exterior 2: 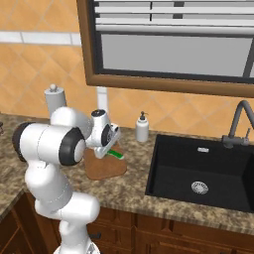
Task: Pick up the knife from the drawer and place it on the cutting board. Then place the meat from the plate to the cutting board.
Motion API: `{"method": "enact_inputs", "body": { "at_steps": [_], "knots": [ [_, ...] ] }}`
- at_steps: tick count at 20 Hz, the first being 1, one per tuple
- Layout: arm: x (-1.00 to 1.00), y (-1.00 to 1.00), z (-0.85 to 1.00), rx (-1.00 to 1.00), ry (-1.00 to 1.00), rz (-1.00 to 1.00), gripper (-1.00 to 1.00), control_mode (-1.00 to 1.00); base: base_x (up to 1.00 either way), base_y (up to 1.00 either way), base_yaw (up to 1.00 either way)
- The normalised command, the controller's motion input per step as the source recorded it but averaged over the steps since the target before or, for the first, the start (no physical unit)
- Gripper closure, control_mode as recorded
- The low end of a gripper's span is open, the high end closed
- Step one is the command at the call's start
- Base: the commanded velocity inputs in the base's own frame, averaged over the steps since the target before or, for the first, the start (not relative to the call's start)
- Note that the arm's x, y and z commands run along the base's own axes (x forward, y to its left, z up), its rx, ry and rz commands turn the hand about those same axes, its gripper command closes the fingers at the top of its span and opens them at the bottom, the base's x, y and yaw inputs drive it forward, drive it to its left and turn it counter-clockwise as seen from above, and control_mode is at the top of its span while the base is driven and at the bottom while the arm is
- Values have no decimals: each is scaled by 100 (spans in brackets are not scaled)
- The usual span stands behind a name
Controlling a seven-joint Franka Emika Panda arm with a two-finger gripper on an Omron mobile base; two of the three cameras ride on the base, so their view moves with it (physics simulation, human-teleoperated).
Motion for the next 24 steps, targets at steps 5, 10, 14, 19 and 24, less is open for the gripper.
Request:
{"method": "enact_inputs", "body": {
  "at_steps": [5, 10, 14, 19, 24],
  "knots": [
    [-92, 0, 76, 0, -22, 0, -100, -100, 0, 0, 0],
    [-94, 0, 86, 0, -9, -8, -100, -100, 0, 0, 0],
    [-73, 1, 87, 0, 0, -13, -100, -100, 0, 0, 0],
    [-37, 9, 15, 0, -4, -4, -100, -100, 0, 0, 0],
    [-51, 4, 32, 33, -7, -37, -100, -100, 0, 0, 0]
  ]
}}
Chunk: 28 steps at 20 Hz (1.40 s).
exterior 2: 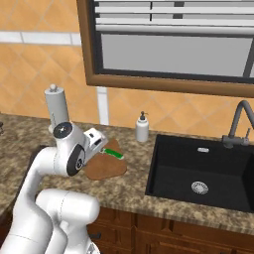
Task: Pick up the knife from the drawer and place it on the cutting board. Then place the meat from the plate to the cutting board.
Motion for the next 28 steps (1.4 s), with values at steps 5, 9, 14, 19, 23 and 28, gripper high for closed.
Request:
{"method": "enact_inputs", "body": {
  "at_steps": [5, 9, 14, 19, 23, 28],
  "knots": [
    [-74, 57, 28, 25, -16, -60, -100, -100, 0, 0, 0],
    [0, 0, 0, 0, 0, 0, -100, 100, -92, -22, -40],
    [0, 0, 0, 0, 0, 0, -100, 100, -96, -98, -26],
    [0, 0, 0, 0, 0, 0, -100, 100, -30, -100, -19],
    [0, 0, 0, 0, 0, 0, -100, 100, 2, -100, -6],
    [0, 0, 0, 0, 0, 0, -100, 100, 22, -100, 0]
  ]
}}
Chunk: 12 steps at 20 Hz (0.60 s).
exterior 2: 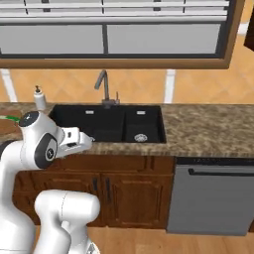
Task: Pick up the knife from the drawer and place it on the cutting board. Then place the meat from the plate to the cutting board.
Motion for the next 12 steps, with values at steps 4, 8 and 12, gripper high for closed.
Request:
{"method": "enact_inputs", "body": {
  "at_steps": [4, 8, 12],
  "knots": [
    [0, 0, 0, 0, 0, 0, -100, 100, 58, -100, 0],
    [0, 0, 0, 0, 0, 0, -100, 100, 100, -100, -2],
    [0, 0, 0, 0, 0, 0, -100, 100, 98, -99, 0]
  ]
}}
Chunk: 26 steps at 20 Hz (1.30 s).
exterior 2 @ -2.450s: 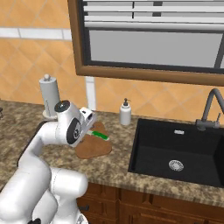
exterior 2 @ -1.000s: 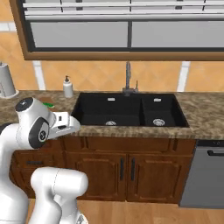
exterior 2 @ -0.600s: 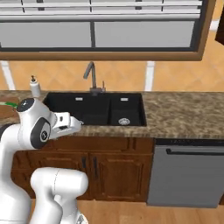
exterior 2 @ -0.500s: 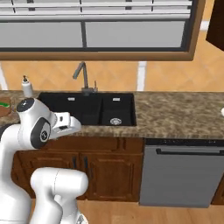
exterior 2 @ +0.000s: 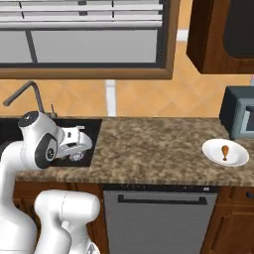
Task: Pick up the knife from the drawer and place it on the cutting board. Then place the meat from the plate to the cutting board.
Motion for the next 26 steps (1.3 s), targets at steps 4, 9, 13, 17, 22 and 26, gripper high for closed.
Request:
{"method": "enact_inputs", "body": {
  "at_steps": [4, 9, 13, 17, 22, 26],
  "knots": [
    [0, 0, 0, 0, 0, 0, -100, 100, 64, -100, 0],
    [0, 0, 0, 0, 0, 0, -100, 100, 31, -99, 0],
    [0, 0, 0, 0, 0, 0, -100, 100, 9, -97, 0],
    [0, 0, 0, 0, 0, 0, -100, 100, 21, -77, 0],
    [21, -14, -7, 8, 0, -1, -100, -100, 16, -30, 0],
    [100, 0, -63, 20, 6, -7, -100, -100, 0, 0, 0]
  ]
}}
